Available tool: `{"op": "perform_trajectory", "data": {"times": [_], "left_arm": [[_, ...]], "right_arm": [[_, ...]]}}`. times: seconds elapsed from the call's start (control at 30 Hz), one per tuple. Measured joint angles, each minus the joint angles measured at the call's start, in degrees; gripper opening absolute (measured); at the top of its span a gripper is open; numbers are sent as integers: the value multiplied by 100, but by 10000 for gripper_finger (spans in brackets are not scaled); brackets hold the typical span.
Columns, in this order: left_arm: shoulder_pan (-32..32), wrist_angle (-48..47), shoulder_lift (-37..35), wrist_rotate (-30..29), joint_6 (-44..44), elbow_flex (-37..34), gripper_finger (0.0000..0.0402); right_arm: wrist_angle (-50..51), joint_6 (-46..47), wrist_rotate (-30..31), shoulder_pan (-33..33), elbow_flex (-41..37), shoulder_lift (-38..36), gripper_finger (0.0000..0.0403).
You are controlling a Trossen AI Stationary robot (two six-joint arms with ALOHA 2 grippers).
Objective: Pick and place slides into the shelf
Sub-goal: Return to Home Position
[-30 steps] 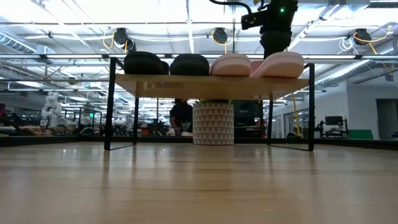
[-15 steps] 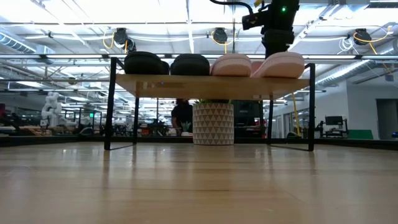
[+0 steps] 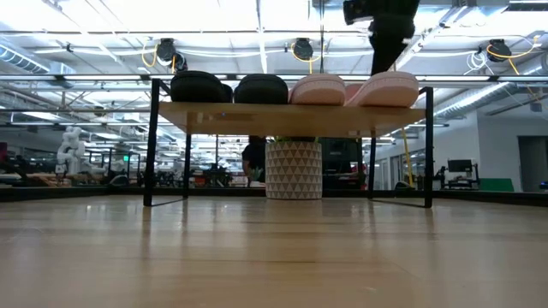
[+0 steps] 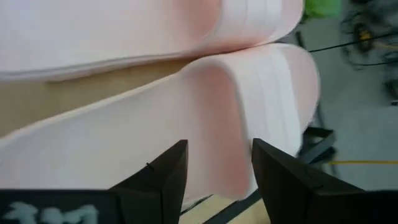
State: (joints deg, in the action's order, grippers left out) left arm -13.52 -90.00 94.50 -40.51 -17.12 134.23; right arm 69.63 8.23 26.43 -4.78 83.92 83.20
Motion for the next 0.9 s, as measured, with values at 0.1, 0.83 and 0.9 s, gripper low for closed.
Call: {"op": "perform_trajectory", "data": {"times": [0.1, 0.83, 0.9], "left_arm": [[0, 0, 0, 0, 0, 0, 205], [-960, -2, 1, 953, -1248, 0, 204], [-1276, -2, 0, 953, -1443, 0, 205]], "right_arm": [[28, 167, -360, 0, -1, -165, 169], [529, 2243, -2208, 1264, -1, -1643, 169], [505, 2488, -2196, 1593, -1, -1780, 169]]}}
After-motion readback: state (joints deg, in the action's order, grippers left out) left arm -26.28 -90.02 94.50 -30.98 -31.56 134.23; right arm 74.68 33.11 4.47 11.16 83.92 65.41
